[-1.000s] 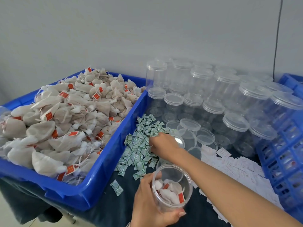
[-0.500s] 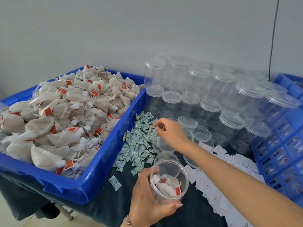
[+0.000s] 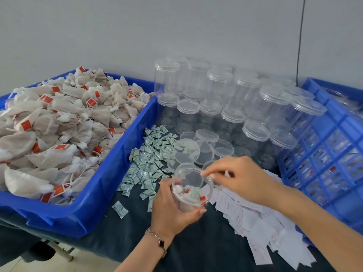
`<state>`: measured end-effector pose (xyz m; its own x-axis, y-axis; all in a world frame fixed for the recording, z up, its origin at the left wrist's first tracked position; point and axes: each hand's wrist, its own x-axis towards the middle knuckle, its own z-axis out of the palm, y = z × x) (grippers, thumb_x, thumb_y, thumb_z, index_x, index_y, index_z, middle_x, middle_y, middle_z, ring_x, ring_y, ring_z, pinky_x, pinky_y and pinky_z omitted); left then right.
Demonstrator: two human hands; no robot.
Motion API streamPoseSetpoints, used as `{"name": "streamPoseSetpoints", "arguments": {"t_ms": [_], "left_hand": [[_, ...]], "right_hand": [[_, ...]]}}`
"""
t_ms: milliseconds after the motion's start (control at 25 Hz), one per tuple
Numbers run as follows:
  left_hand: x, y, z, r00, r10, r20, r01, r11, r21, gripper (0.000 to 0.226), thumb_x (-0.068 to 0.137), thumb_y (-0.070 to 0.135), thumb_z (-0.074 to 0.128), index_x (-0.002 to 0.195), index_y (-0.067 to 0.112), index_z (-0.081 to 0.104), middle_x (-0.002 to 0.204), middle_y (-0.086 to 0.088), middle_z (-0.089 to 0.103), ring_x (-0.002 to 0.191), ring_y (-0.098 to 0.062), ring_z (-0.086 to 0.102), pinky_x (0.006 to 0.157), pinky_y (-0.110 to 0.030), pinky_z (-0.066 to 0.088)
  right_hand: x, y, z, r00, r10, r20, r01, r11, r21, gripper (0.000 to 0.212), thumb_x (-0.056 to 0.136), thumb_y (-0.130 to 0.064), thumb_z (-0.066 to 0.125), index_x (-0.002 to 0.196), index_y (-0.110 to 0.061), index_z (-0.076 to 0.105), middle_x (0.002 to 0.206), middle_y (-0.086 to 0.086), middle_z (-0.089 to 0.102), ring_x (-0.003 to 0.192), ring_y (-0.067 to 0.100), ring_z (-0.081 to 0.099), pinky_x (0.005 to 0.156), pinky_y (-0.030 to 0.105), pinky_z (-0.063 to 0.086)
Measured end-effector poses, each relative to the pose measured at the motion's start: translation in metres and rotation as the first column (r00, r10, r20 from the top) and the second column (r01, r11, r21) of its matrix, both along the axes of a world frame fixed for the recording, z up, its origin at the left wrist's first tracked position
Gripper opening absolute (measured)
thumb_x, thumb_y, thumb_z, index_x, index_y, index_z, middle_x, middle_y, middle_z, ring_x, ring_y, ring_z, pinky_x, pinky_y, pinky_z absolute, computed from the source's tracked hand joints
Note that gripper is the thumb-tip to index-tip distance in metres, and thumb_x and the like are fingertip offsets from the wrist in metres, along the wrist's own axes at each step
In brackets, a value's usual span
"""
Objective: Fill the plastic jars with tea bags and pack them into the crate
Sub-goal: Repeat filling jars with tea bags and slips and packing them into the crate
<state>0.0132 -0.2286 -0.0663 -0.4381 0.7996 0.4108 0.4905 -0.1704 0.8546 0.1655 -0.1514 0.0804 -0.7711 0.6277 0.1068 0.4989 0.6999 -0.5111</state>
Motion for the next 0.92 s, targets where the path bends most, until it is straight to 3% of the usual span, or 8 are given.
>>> {"name": "streamPoseSetpoints", "arguments": {"t_ms": [120,240,320,440,520,720,840,920], "left_hand": [[0.004,0.01,0.002,0.999,-0.025,0.03,0.025,1.0,-0.001,0.08,0.048,0.062,0.072,0.11,0.018,0.047,0.104,0.009,0.048,0.092,-0.019,0.06,0.076,-0.036,0.055],[0.009,0.017,0.001,0.979,-0.079,0.188,0.084,0.996,-0.016,0.076,0.049,0.055,0.077,0.11,0.026,0.043,0.112,0.007,0.052,0.099,-0.012,0.061,0.083,-0.031,0.054],[0.01,0.019,-0.001,0.954,-0.126,0.271,0.134,0.991,-0.012,0.077,0.048,0.048,0.082,0.111,0.034,0.042,0.114,0.018,0.054,0.1,-0.004,0.061,0.081,-0.02,0.052],[0.008,0.02,-0.004,0.936,-0.186,0.299,0.202,0.979,-0.024,0.083,0.049,0.04,0.087,0.116,0.041,0.039,0.117,0.035,0.05,0.104,0.005,0.059,0.081,-0.012,0.049],[0.004,0.02,-0.005,0.931,-0.222,0.289,0.244,0.969,-0.043,0.09,0.047,0.04,0.088,0.119,0.048,0.035,0.119,0.038,0.048,0.108,0.008,0.056,0.083,-0.009,0.047],[-0.009,0.017,-0.015,0.927,-0.325,0.189,0.356,0.92,-0.164,0.124,0.037,0.05,0.094,0.135,0.057,0.018,0.136,0.029,0.042,0.127,0.007,0.042,0.101,-0.015,0.039],[-0.011,0.016,-0.018,0.958,-0.26,0.117,0.282,0.929,-0.241,0.113,0.037,0.054,0.09,0.126,0.064,0.022,0.126,0.03,0.049,0.116,0.011,0.049,0.09,-0.011,0.043],[-0.009,0.016,-0.019,0.971,-0.222,0.084,0.236,0.938,-0.254,0.102,0.039,0.054,0.088,0.121,0.059,0.028,0.119,0.032,0.052,0.109,0.011,0.053,0.084,-0.012,0.047]], "right_hand": [[0.041,0.028,-0.022,0.935,-0.326,-0.142,0.327,0.945,-0.018,0.025,0.092,-0.023,0.054,0.093,-0.045,0.065,0.09,-0.017,0.071,0.08,0.006,0.065,0.072,0.026,0.053],[0.078,0.034,-0.086,0.815,-0.48,0.324,0.494,0.868,0.043,0.035,0.097,-0.03,0.049,0.131,-0.028,0.051,0.136,-0.001,0.051,0.11,0.012,0.052,0.094,0.027,0.042],[0.089,0.023,-0.124,0.767,-0.419,0.487,0.468,0.883,0.023,0.057,0.098,-0.042,0.04,0.149,-0.026,0.02,0.158,0.001,0.014,0.142,0.018,0.018,0.113,0.033,0.021],[0.092,0.016,-0.146,0.778,-0.421,0.467,0.444,0.894,0.067,0.078,0.091,-0.065,0.029,0.15,-0.03,-0.007,0.157,-0.004,-0.017,0.144,0.018,-0.016,0.117,0.035,0.001],[0.088,0.016,-0.146,0.774,-0.438,0.457,0.444,0.89,0.103,0.08,0.088,-0.069,0.03,0.151,-0.03,-0.003,0.158,-0.006,-0.011,0.145,0.018,-0.012,0.117,0.034,0.003],[0.082,0.026,-0.142,0.824,-0.51,0.248,0.446,0.852,0.273,0.039,0.096,-0.045,0.043,0.133,-0.035,0.048,0.144,-0.012,0.038,0.133,0.009,0.031,0.105,0.025,0.025],[0.075,0.025,-0.132,0.835,-0.505,0.217,0.421,0.842,0.337,0.02,0.091,-0.028,0.062,0.109,-0.024,0.068,0.123,-0.006,0.06,0.119,0.018,0.051,0.096,0.035,0.039],[0.076,0.024,-0.128,0.871,-0.467,0.155,0.346,0.805,0.481,0.023,0.064,-0.013,0.086,0.083,-0.018,0.073,0.092,-0.003,0.071,0.096,0.024,0.067,0.083,0.045,0.05]]}}
